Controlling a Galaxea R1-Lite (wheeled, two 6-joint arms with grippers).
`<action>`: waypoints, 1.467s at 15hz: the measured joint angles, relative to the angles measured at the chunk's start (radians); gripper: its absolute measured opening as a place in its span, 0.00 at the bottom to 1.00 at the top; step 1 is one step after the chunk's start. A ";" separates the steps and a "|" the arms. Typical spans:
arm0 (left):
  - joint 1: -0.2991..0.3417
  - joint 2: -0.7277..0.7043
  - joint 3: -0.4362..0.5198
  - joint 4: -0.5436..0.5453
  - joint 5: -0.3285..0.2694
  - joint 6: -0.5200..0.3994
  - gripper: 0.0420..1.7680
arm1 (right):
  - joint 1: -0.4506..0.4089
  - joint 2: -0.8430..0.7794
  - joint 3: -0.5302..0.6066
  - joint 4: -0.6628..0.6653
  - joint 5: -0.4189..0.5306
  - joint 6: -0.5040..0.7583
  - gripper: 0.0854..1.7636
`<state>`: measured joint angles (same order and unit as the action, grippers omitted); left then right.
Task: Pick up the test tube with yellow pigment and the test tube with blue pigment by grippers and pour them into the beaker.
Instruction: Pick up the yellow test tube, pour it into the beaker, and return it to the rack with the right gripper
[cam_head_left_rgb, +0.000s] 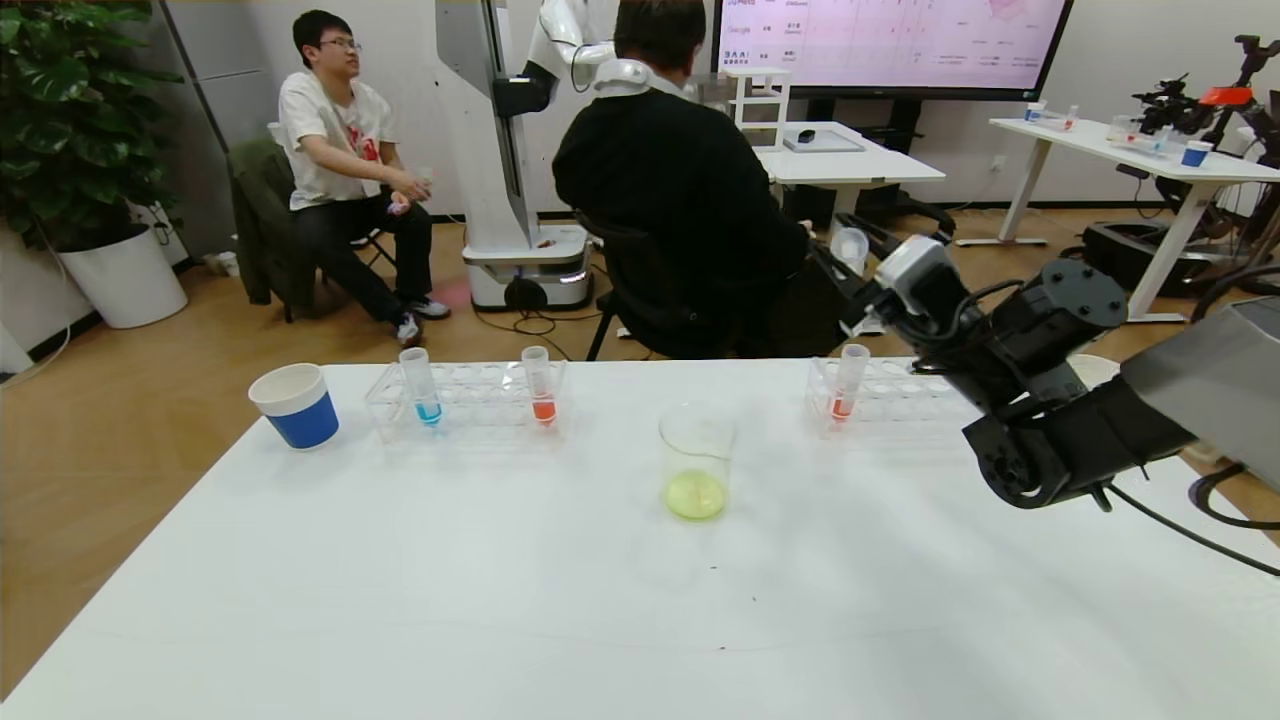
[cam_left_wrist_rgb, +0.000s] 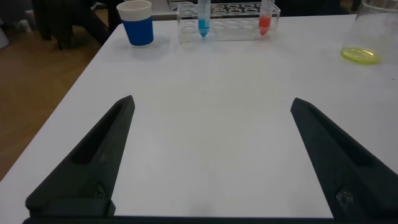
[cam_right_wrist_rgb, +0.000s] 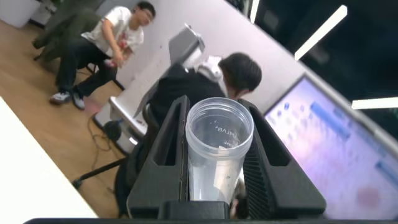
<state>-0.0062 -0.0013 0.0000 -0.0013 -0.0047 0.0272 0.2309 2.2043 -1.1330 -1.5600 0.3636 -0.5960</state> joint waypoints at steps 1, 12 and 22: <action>0.000 0.000 0.000 0.000 0.000 0.000 0.99 | 0.003 -0.020 0.035 -0.001 -0.077 0.076 0.25; 0.000 0.000 0.000 0.000 0.000 0.000 0.99 | -0.075 -0.279 0.287 0.443 -0.442 0.505 0.25; 0.000 0.000 0.000 0.000 0.000 0.000 0.99 | -0.391 -0.237 0.075 0.534 -0.377 0.523 0.25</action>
<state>-0.0062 -0.0013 0.0000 -0.0013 -0.0043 0.0274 -0.1602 1.9677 -1.0579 -1.0255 -0.0130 -0.0730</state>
